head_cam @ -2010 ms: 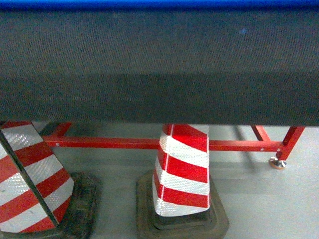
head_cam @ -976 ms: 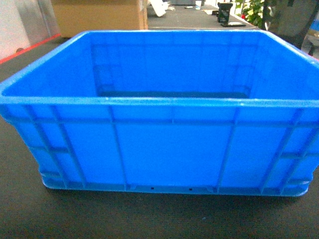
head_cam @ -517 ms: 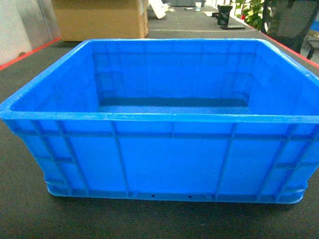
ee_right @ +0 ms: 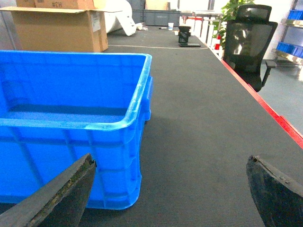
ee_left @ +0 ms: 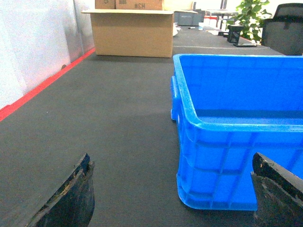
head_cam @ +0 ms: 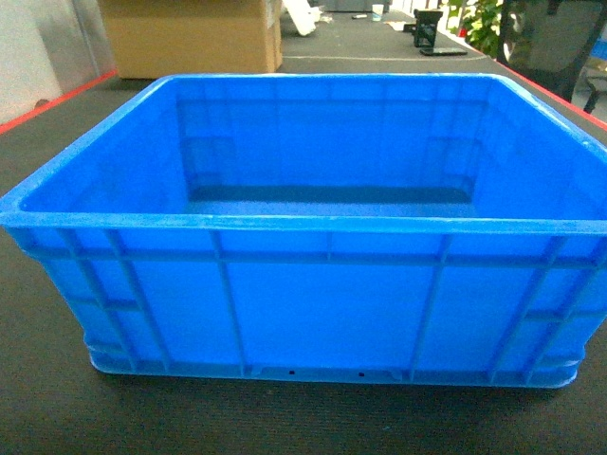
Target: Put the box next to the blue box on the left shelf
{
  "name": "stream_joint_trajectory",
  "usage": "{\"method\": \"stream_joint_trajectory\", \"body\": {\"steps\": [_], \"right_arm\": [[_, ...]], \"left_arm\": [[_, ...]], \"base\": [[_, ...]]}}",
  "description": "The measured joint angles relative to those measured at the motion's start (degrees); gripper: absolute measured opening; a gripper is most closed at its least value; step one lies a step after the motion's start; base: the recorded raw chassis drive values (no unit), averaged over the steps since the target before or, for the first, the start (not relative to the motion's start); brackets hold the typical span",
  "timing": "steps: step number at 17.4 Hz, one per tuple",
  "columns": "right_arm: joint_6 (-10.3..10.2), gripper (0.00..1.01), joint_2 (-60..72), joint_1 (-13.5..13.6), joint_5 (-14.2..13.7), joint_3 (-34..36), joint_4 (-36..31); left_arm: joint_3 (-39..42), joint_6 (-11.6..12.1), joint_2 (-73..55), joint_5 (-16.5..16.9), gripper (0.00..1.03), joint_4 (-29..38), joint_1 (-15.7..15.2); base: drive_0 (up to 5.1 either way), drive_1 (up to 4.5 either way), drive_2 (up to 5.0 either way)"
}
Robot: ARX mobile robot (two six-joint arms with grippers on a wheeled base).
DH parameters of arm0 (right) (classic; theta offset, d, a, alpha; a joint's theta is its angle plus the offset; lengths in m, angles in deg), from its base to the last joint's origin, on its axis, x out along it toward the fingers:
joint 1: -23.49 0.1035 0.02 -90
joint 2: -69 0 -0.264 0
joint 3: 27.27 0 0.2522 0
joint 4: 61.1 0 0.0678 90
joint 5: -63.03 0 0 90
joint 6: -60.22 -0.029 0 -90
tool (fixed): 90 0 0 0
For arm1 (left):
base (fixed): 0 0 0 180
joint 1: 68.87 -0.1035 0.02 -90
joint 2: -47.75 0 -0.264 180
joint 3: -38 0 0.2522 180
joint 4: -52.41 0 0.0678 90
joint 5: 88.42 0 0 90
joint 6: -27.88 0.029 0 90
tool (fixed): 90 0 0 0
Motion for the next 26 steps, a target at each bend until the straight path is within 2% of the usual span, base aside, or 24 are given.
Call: {"method": "stream_joint_trajectory", "body": {"steps": [26], "right_arm": [[0.00, 0.98, 0.00, 0.00, 0.02, 0.00, 0.00]], "left_arm": [[0.00, 0.00, 0.00, 0.00, 0.98, 0.02, 0.00]], "base": [[0.0, 0.00, 0.0]]}}
